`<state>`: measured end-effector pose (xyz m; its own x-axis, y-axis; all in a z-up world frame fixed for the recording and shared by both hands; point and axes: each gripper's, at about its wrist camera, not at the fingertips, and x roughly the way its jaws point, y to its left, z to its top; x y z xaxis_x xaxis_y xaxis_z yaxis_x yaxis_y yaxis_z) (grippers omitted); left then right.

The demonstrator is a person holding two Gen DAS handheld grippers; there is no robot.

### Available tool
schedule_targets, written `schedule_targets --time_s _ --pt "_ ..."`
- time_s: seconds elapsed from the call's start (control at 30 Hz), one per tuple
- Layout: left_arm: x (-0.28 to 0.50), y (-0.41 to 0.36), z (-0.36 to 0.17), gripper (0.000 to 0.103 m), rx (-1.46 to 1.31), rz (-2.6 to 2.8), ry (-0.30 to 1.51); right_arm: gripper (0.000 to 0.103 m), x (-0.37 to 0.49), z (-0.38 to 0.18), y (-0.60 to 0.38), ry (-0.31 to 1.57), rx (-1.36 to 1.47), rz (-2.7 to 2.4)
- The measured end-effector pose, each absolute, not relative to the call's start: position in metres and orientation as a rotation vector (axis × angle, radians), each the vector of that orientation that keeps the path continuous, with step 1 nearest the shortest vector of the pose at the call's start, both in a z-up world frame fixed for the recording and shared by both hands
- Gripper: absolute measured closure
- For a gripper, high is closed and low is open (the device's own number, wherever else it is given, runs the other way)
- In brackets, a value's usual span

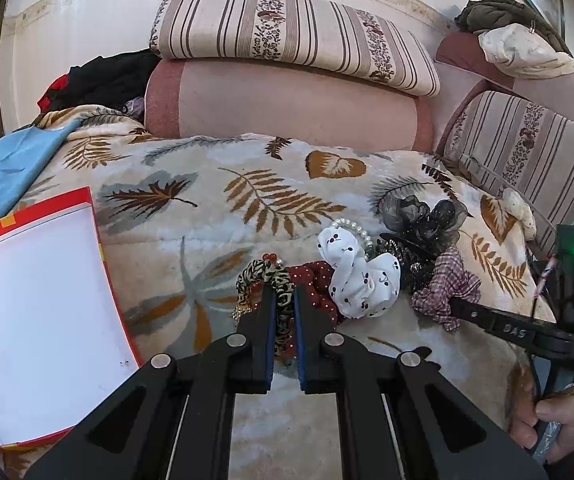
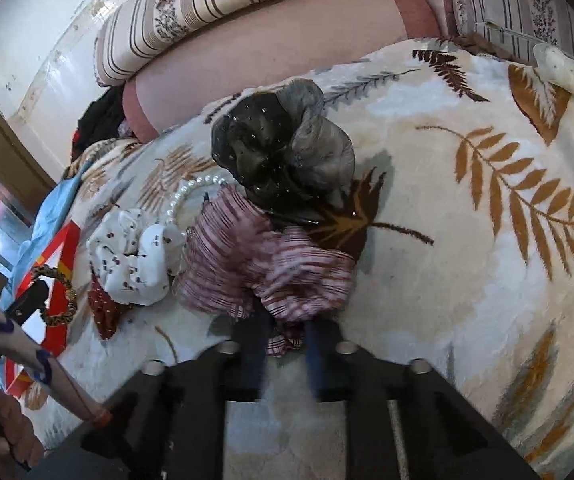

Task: Organize jewelry
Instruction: 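Grasp the pink plaid scrunchie with the right tool while the left holds the leopard scrunchie, then carry both held scrunchies over to the red box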

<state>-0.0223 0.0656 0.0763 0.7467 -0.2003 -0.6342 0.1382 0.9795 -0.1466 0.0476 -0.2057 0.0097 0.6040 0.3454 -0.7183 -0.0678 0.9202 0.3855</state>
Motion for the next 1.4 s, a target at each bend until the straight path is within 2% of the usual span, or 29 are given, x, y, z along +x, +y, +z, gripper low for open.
schedule_targets --time_s 0.2,0.93,1.4 --pt "-0.024 0.068 0.079 0.095 -0.094 -0.181 0.699 0.092 0.029 0.032 -0.211 0.799 0.315 0.238" --pt "-0.041 0.072 0.102 0.095 -0.07 -0.155 0.658 0.092 0.001 0.062 -0.211 0.675 0.322 0.267" --pt "-0.059 0.09 0.125 0.095 -0.085 -0.109 0.621 0.092 -0.031 0.072 -0.186 0.679 0.319 0.315"
